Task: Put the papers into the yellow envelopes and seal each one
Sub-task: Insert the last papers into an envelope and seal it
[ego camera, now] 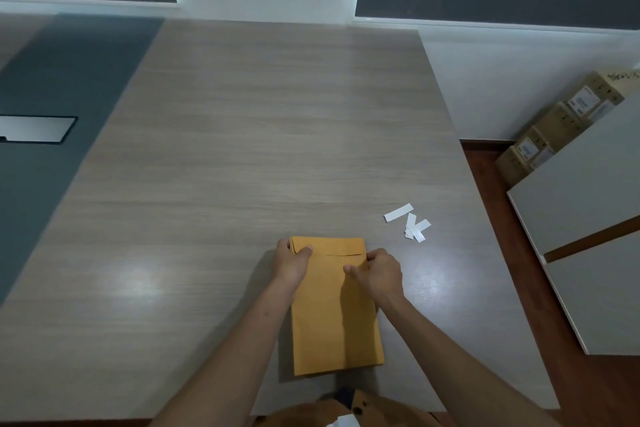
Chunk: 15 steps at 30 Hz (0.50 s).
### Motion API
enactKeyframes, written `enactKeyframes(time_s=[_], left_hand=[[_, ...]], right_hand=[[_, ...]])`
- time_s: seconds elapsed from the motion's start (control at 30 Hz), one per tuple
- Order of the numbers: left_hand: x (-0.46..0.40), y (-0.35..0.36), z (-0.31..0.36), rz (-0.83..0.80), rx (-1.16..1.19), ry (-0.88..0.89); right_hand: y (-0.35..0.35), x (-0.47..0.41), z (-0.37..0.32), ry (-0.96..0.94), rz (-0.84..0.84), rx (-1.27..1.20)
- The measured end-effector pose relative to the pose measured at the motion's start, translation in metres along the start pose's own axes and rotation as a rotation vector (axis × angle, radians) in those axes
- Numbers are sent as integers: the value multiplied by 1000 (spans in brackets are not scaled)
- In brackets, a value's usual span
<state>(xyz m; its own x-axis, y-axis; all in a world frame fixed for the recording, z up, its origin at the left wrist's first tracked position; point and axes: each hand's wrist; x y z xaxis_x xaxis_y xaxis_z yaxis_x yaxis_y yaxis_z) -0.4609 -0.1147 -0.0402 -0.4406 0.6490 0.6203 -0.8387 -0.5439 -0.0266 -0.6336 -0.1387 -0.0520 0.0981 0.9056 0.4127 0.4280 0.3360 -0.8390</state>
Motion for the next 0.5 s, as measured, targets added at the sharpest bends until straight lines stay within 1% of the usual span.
enactKeyframes(time_s=[0.1,0.17,0.3,0.37,0.43,0.5], left_hand=[[0,-1,1,-32,37,-12],[1,-3,6,-48,56,20],[6,-4,23,-97,102,118],[9,-3,37,-153,122,182],[10,-3,51,-205,147,244],[13,-3,68,-252,185,307]], right_hand=[[-2,2,2,-20,-10,-52],[-8,4,0,-19,-22,-153],[-25,5,-16,58,-114,-546],[-33,4,-28,66,-143,-675],[-44,5,-39,27,-104,-744],[-58,5,-49,-45,-23,-761]])
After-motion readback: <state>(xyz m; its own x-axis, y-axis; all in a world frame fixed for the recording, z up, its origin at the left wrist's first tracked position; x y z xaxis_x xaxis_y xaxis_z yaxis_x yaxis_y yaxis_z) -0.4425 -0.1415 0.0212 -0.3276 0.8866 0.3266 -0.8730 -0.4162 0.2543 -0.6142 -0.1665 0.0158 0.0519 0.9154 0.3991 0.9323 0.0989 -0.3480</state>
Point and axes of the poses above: each hand's wrist, its own x-axis away from the middle knuckle, its own y-axis out of the palm, z = x × y, and after that the axes turned 15 degrees about x, right-handed
